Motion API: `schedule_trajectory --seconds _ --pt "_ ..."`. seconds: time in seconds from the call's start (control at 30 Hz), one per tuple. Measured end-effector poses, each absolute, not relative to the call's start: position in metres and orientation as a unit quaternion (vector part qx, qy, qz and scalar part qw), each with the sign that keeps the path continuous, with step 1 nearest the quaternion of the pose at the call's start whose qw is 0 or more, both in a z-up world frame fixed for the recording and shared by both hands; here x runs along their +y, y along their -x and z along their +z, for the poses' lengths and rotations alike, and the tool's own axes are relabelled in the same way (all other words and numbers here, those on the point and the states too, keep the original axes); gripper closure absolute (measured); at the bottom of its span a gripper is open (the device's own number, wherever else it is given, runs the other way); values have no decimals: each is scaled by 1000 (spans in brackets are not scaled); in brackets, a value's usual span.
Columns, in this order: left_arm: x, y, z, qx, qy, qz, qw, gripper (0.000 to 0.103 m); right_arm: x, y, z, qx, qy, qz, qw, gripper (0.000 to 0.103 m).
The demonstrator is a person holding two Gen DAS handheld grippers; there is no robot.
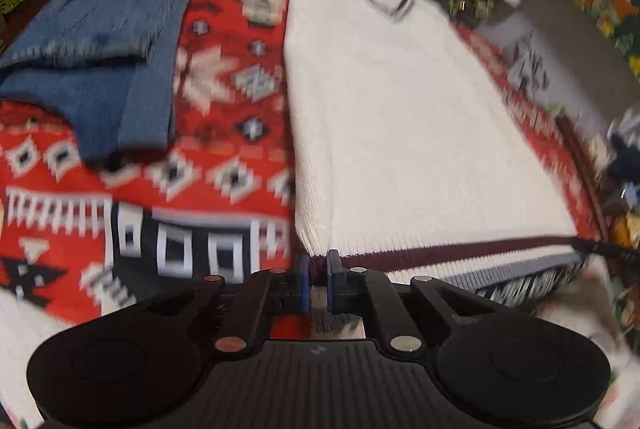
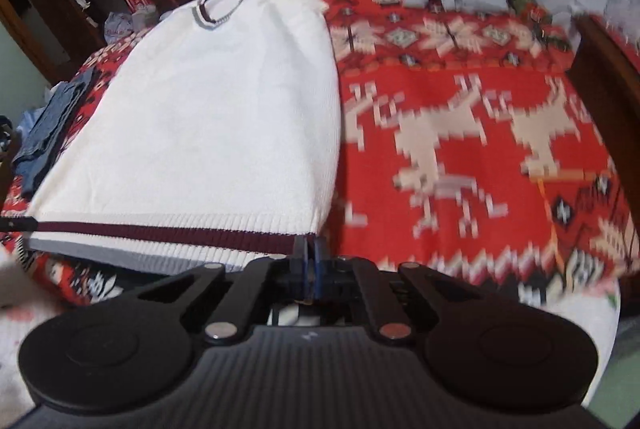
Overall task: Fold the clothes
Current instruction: 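Lower the hem onto the bedspread with both grippers, laying the vest flat, then open both grippers and release the vest hem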
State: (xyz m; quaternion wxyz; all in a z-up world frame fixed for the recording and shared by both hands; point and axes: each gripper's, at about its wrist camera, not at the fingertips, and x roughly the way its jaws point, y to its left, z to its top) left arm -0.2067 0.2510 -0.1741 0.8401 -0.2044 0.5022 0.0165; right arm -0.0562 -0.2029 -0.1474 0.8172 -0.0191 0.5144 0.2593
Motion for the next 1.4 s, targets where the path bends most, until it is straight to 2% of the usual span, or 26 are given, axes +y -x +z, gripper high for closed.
schedule_trajectory --seconds 0.33,0.47,0.57,0.6,0.77,0.83,1.03,1.27,1.4 --pt "243 229 -173 506 211 -2 836 95 -212 85 -160 543 22 259 799 100" --pt "240 228 -170 497 194 11 846 85 -216 83 -158 537 -5 263 801 96" --pt "250 230 -160 481 206 22 852 73 -219 74 -150 524 -20 261 811 91" --pt "254 230 -155 474 212 24 855 72 -219 69 -147 519 -23 260 814 87" --pt "268 215 -141 445 216 36 868 71 -220 45 -133 495 -35 256 829 86" --pt "273 202 -139 442 211 45 871 74 -221 36 -127 485 -40 254 835 86" --pt "277 170 -129 430 207 45 877 77 -196 -35 -126 436 -60 261 859 86" --pt "276 149 -130 448 178 44 875 77 -139 -143 -150 411 -58 259 872 84" --pt "284 150 -133 451 192 56 870 77 -99 -186 -175 429 -31 257 865 84"
